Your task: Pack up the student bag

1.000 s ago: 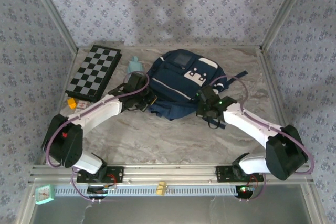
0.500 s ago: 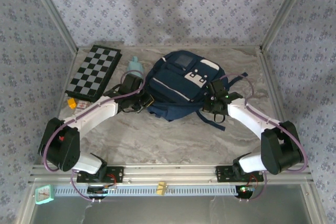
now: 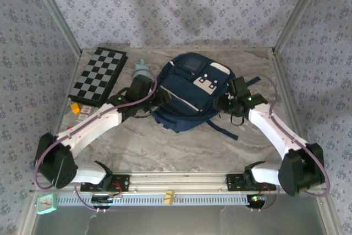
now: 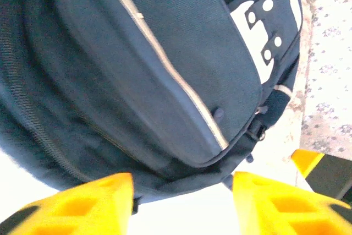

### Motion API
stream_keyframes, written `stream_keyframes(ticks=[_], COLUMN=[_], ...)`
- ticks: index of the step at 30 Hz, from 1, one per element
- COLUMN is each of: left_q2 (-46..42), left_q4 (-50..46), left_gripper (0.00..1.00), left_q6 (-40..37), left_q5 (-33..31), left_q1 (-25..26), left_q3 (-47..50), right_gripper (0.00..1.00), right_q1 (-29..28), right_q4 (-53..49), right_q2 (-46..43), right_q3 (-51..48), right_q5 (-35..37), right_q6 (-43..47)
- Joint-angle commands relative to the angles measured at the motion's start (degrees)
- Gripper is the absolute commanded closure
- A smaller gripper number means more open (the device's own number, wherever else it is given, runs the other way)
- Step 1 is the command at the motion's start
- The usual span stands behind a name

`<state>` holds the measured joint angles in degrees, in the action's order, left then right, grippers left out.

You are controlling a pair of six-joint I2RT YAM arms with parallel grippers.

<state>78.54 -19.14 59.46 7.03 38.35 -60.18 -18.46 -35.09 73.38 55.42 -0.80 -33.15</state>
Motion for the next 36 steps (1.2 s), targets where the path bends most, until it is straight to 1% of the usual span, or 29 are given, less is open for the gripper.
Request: stream_keyframes(ticks=[1,2,4,6,8,9,11,14,16,18,21,23,26,29,30,31,33,34,36], left_q2=[5.43,6.88,9.99,12.07,12.49,12.73,13.61,14.18,14.25,14.71,14.43,14.51,15.51,17.35,17.95,18.56,20.22,20.94,22.15], left_q4=[4.23,5.85,3.30,2.32,4.11,5.17,4.27,3.43,3.33,1.52,0.97,1.35,1.27,1.27,1.54,1.67,0.36,-0.44,-0.74], left_gripper=[0.57,0.57,0.57,0.61,0.67,0.68,0.73,0.80,0.80,0.83,0.86,0.86,0.86,0.87,0.87,0.87,0.87,0.87,0.88], left_q6=[0.69,0.50,0.35,-0.15,0.54,0.87,0.78,0.89,0.56,0.14,0.22,0.33,0.04,-0.61,-0.90,-1.24,-2.72,-3.28,-4.84], left_q5=[-0.67,-0.41,-1.36,-1.53,-2.14,-2.27,-2.86,-2.73,-3.14,-4.33,-5.22,-4.59,-4.59,-4.14,-3.56,-3.34,-4.21,-4.81,-6.25], left_q1=[2.34,3.39,4.62,4.89,4.97,4.94,4.97,5.22,5.40,5.35,5.34,5.34,5.59,5.55,5.55,5.58,5.20,4.66,2.99], left_q3=[-1.54,-1.87,-4.05,-4.20,-1.50,-0.23,0.52,2.33,3.70,4.35,6.03,6.91,7.14,6.88,6.72,6.45,5.41,4.78,3.48], right_gripper=[0.36,0.36,0.38,0.39,0.39,0.39,0.41,0.41,0.41,0.41,0.41,0.39,0.38,0.40,0.44,0.50,0.68,0.75,0.95], right_q1=[0.57,1.27,2.47,2.01,2.00,2.62,4.06,5.61,6.81,7.75,7.78,7.74,7.35,7.62,7.88,8.20,8.61,8.61,8.68], right_q4=[2.04,2.55,4.88,5.31,5.07,5.00,5.74,6.31,6.49,6.76,6.07,6.40,6.01,5.13,4.43,4.65,7.01,7.51,7.59], right_q2=[6.12,8.19,11.84,14.77,16.77,17.73,18.87,19.77,21.71,24.53,28.36,29.71,32.26,36.30,37.87,38.75,38.86,38.38,36.16], right_q3=[5.79,7.03,8.45,9.93,10.72,10.76,10.78,11.04,12.28,15.56,19.56,20.93,22.94,24.99,25.80,26.02,25.30,25.10,24.70], right_q5=[-4.66,-6.08,-8.19,-8.78,-8.97,-9.32,-9.91,-7.45,-7.72,-9.56,-10.73,-11.73,-9.87,-7.34,-7.81,-8.79,-10.65,-10.68,-9.55], right_q6=[-2.02,-2.44,-3.96,-4.47,-4.38,-4.70,-5.17,-6.27,-7.14,-7.31,-7.27,-7.93,-8.67,-8.08,-8.00,-8.16,-8.60,-8.65,-8.59])
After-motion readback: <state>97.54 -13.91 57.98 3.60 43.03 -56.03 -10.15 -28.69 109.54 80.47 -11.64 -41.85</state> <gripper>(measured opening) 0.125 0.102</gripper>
